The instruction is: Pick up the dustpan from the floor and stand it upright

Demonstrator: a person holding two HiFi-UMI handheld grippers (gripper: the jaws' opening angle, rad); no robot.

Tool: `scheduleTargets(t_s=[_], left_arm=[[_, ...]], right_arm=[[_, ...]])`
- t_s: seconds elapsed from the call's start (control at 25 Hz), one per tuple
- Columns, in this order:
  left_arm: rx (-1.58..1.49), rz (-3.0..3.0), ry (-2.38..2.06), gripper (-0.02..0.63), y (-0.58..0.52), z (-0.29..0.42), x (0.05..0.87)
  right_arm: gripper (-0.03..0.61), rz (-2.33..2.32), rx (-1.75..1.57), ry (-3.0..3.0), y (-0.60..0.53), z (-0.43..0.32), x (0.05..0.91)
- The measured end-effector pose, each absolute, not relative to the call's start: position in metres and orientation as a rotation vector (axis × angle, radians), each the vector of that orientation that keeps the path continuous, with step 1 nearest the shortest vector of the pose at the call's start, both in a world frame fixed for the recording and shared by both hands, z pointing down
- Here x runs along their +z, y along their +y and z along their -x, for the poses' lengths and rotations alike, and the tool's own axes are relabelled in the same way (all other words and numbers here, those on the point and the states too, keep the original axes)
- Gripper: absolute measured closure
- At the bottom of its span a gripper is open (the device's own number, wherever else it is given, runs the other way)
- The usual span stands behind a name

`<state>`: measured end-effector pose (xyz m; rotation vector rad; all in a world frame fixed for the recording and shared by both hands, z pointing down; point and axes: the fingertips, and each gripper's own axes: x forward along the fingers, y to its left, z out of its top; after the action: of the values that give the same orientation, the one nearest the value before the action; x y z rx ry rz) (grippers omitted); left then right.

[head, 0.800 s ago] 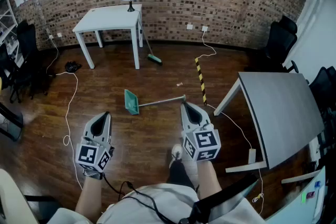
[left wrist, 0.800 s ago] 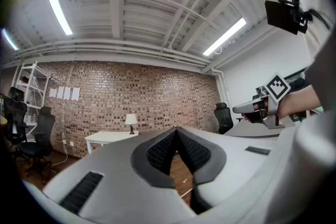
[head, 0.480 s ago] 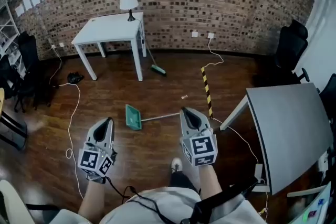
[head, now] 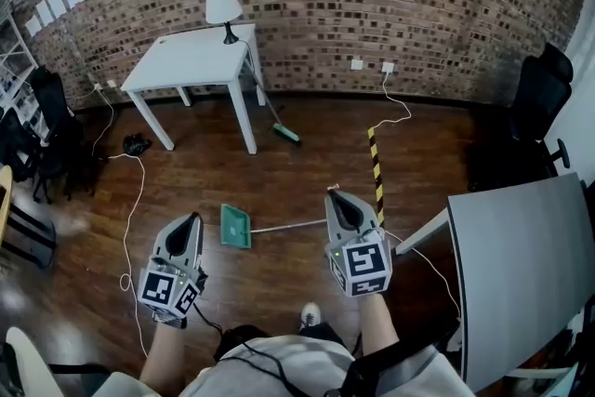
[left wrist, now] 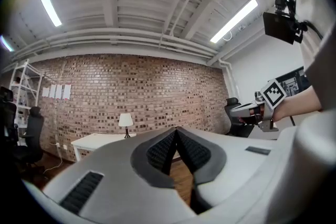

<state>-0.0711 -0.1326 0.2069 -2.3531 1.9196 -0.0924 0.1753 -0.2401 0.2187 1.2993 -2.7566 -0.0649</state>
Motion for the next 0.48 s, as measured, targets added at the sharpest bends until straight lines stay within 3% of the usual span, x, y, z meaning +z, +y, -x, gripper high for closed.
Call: scheduleTargets(t_s=[0.48], left_arm=[[-0.1,2.429,1.89,0.615,-0.167,0.121,0.215]], right_arm=[[0.586,-1.391,0.063,-2.698,-0.255,-0.136,0.243]])
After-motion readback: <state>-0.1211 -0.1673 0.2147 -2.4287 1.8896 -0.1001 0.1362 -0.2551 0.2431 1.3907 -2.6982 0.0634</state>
